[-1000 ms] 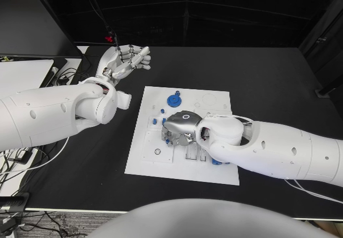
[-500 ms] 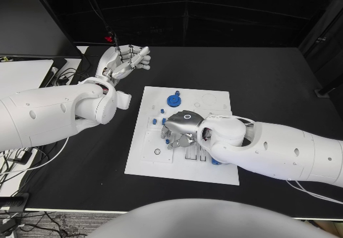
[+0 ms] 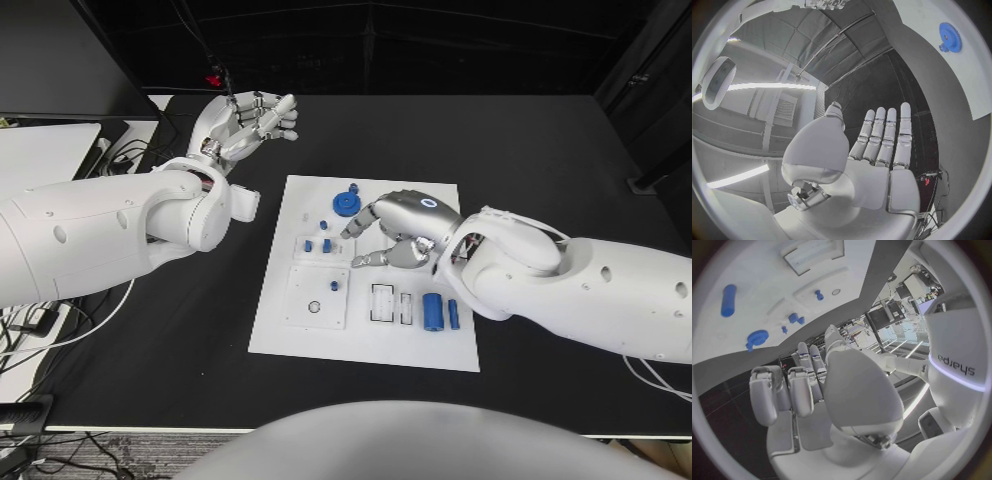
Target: Assemble the parts on the task board
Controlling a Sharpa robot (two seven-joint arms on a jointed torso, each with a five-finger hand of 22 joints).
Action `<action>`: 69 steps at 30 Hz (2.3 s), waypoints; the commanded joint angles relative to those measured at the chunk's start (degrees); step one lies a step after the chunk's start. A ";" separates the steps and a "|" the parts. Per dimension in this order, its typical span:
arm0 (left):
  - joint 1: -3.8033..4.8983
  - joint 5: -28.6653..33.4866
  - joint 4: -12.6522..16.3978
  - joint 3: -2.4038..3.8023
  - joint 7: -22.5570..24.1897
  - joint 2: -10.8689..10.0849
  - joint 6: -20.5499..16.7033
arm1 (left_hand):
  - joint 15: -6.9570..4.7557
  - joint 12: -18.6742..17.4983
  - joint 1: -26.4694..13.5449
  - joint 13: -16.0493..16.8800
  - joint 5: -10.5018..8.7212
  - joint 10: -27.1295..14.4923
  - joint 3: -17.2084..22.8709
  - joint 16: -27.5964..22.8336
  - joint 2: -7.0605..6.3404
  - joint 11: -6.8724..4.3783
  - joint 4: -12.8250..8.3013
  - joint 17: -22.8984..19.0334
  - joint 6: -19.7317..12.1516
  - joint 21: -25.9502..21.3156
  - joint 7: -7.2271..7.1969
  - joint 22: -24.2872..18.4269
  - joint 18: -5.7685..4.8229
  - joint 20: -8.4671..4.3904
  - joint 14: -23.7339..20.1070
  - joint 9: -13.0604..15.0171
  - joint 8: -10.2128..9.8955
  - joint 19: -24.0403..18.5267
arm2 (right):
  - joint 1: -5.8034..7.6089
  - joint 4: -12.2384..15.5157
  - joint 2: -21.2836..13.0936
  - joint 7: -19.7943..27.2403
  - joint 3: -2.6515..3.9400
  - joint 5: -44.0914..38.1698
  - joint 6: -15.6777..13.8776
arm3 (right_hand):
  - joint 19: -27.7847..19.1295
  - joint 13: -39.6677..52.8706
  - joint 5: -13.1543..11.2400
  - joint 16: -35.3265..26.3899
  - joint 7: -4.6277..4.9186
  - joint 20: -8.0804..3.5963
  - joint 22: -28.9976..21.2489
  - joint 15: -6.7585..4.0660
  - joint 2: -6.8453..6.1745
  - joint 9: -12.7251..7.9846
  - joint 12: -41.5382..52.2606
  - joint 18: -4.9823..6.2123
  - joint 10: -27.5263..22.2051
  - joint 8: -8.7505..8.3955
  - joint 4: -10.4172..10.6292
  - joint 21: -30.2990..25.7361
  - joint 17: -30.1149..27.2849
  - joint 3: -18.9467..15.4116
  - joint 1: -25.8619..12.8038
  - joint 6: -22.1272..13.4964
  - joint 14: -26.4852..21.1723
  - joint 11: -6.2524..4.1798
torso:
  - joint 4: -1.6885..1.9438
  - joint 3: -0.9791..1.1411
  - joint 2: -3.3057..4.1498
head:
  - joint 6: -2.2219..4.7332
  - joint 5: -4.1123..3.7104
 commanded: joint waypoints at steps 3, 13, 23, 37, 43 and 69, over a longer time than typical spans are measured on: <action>0.03 0.59 0.06 0.03 1.00 0.04 2.62 | 0.96 0.61 -2.00 0.12 -0.32 -3.54 1.06 1.47 -1.96 0.86 0.03 -0.87 -2.05 -1.75 3.72 -1.05 -0.88 0.27 -4.01 0.11 0.71 -2.56 | 1.71 2.05 -4.73 2.42 -0.05 9.56 -2.18 | 5.23 0.16 -0.06 -0.39 -0.18 0.38 14.66 0.16 -0.21 -0.22 0.84 -0.12 -1.61 -0.40 -0.09 -0.47 7.92 -0.36 -1.44 -3.31 4.43 -0.21 | 0.25 -0.03 0.13 | 0.01 -1.23; -0.02 1.51 -0.08 0.03 1.25 0.27 2.78 | 2.17 4.89 -3.48 0.53 -0.17 -10.65 4.57 6.89 -3.88 2.21 0.06 -1.40 -8.70 -2.22 5.11 -1.70 -1.98 0.24 -10.18 0.73 4.59 -4.03 | 2.49 1.54 -9.01 -2.61 -0.14 2.61 3.80 | 5.07 0.13 -0.17 -0.43 -1.02 -0.75 14.55 -1.18 -1.15 -0.12 1.28 -0.04 -4.02 -0.25 0.06 -0.72 7.75 -0.08 -1.73 -5.31 4.43 -0.81 | 0.15 0.08 0.15 | 0.01 -1.83; -0.04 1.59 -0.12 0.03 1.10 0.24 2.58 | 2.09 7.86 -2.72 0.63 -0.01 -11.15 4.84 9.22 -2.54 2.10 -0.02 -1.79 -9.58 -1.72 5.03 -1.63 -1.91 0.19 -10.99 1.05 7.27 -3.68 | 2.36 -0.77 -7.75 -8.77 -0.21 -1.81 10.78 | 4.68 0.30 -0.18 -0.66 -0.99 -0.79 14.27 -0.91 -1.07 -0.04 2.04 0.14 -3.74 -0.08 0.03 -1.33 7.25 0.28 -1.84 -5.29 4.33 -0.93 | 0.06 0.07 0.16 | 0.01 -1.81; -0.05 1.59 0.06 0.03 0.98 0.00 2.24 | 2.00 9.23 -2.15 0.56 0.01 -11.28 4.79 10.31 -1.54 2.00 -0.10 -2.09 -9.78 -1.43 4.95 -1.58 -1.82 0.18 -11.08 1.13 8.54 -3.49 | 1.70 -3.06 -4.42 -11.95 -0.24 -5.06 15.95 | 4.55 0.45 -0.21 -0.66 -1.38 -0.93 14.16 -1.09 -0.39 0.19 3.45 0.21 -2.78 0.53 -0.15 -1.56 7.20 1.01 -1.31 -3.94 4.33 -1.27 | 0.10 0.05 0.21 | 0.01 -1.80; -0.04 1.59 0.17 0.03 0.97 -0.13 2.09 | 1.98 9.49 -1.94 0.52 0.00 -11.36 4.76 10.53 -1.32 1.98 -0.12 -2.18 -9.86 -1.36 4.94 -1.57 -1.80 0.17 -11.11 1.12 8.78 -3.45 | 1.62 -3.42 -3.57 -12.20 -0.24 -5.67 16.65 | 4.51 0.45 -0.23 -0.42 -1.64 -0.94 14.13 -1.08 0.33 0.27 4.48 0.23 -1.53 0.92 -0.68 -1.64 7.65 1.60 0.12 -2.76 4.45 -1.53 | 0.11 0.06 0.17 | 0.01 -2.42; -0.04 1.59 0.31 0.03 0.70 -0.30 1.87 | 1.88 10.50 -1.20 0.38 0.09 -11.61 4.51 11.37 -0.40 1.93 -0.15 -2.54 -10.14 -0.87 4.89 -1.43 -1.62 0.16 -11.12 1.08 9.71 -2.97 | 1.07 -4.43 -1.28 -13.37 -0.25 -6.25 18.85 | 4.61 -0.09 -0.24 0.01 -2.89 -1.49 14.18 -1.77 2.64 0.59 5.45 0.19 4.71 2.92 -0.45 -1.54 8.38 3.08 3.49 3.74 4.62 -2.62 | 0.08 0.06 0.13 | 0.01 -2.34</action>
